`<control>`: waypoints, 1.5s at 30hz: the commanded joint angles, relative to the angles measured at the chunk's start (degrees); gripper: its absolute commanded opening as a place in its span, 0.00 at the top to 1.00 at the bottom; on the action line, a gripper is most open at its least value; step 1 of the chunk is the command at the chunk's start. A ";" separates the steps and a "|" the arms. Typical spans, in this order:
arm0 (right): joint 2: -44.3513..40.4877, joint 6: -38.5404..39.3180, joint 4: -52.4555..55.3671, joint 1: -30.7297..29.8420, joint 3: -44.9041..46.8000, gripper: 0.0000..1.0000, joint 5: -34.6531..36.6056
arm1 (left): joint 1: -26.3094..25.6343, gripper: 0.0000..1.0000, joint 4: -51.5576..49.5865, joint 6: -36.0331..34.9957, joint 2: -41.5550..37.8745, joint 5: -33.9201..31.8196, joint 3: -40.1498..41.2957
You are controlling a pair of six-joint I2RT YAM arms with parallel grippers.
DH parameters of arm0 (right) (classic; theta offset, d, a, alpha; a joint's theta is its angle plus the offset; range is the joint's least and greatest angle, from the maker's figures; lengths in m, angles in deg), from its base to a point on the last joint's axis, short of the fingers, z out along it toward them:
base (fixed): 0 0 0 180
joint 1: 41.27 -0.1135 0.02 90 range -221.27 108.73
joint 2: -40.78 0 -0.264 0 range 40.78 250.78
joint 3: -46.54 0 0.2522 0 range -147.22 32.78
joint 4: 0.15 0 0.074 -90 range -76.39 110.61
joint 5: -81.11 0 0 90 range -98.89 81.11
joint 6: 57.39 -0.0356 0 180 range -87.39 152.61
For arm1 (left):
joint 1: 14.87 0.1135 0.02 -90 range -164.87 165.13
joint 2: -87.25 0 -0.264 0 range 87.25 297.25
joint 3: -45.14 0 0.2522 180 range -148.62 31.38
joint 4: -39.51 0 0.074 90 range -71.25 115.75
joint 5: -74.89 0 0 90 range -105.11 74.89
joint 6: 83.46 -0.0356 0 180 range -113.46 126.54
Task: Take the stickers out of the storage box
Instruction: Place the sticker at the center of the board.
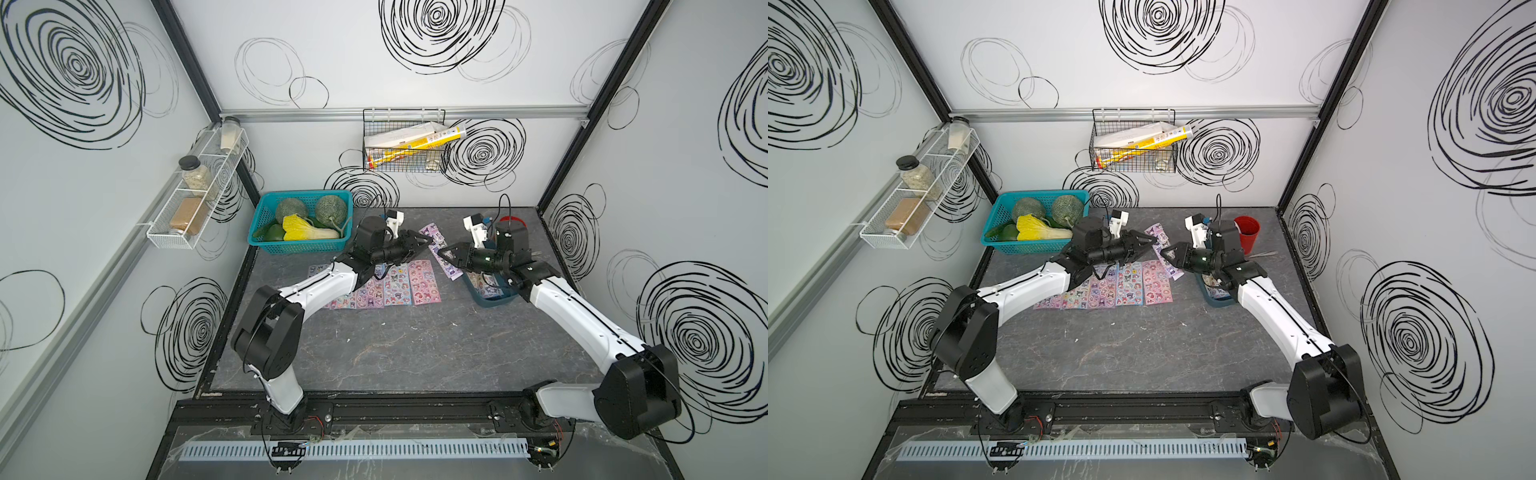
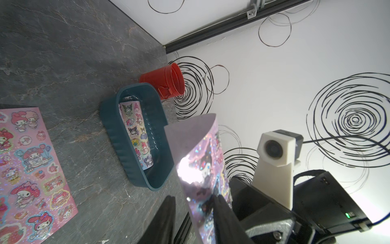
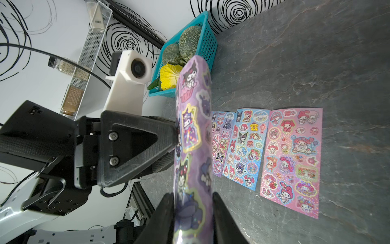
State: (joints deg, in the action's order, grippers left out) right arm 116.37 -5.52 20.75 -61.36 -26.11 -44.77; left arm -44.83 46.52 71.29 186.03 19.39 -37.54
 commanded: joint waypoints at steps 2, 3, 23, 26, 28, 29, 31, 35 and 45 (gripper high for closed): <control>0.52 -0.19 -1.42 -0.56 0.82 0.67 -0.53 | -0.24 0.73 2.71 -0.33 -1.00 0.17 -1.34; 0.58 -0.19 -1.41 -0.64 0.83 0.67 -0.56 | -0.20 0.74 2.69 -0.33 -1.05 0.14 -1.34; 0.14 1.98 0.49 -0.41 0.97 0.32 1.02 | 5.38 0.99 -4.35 -6.91 -5.24 5.49 0.05; 0.73 2.35 -0.67 0.24 0.81 0.27 -2.33 | 7.58 0.99 -6.61 -9.43 -6.16 9.26 0.19; 0.51 2.36 -1.65 0.66 1.07 0.23 -2.80 | 9.18 1.00 -9.42 -12.28 -6.56 11.71 -0.30; 0.16 1.84 -2.74 0.85 1.58 0.19 -2.90 | 9.74 1.00 -10.86 -13.82 -6.84 12.41 -0.63; -0.31 0.00 -8.05 1.18 3.62 0.12 -6.00 | 11.22 1.00 -12.66 -16.07 -7.46 15.16 -0.86; 0.56 -3.58 -20.53 1.31 6.65 0.08 -16.63 | 13.17 1.00 -13.27 -18.01 -7.51 23.49 -2.39; 1.63 2.00 -21.86 1.21 4.15 0.02 -28.03 | 13.53 1.00 -28.51 -30.69 -5.64 38.68 -15.34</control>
State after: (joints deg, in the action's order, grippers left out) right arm 117.00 -4.12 3.48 -60.10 -21.17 -66.78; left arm -31.36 21.37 45.39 180.48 51.04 -50.50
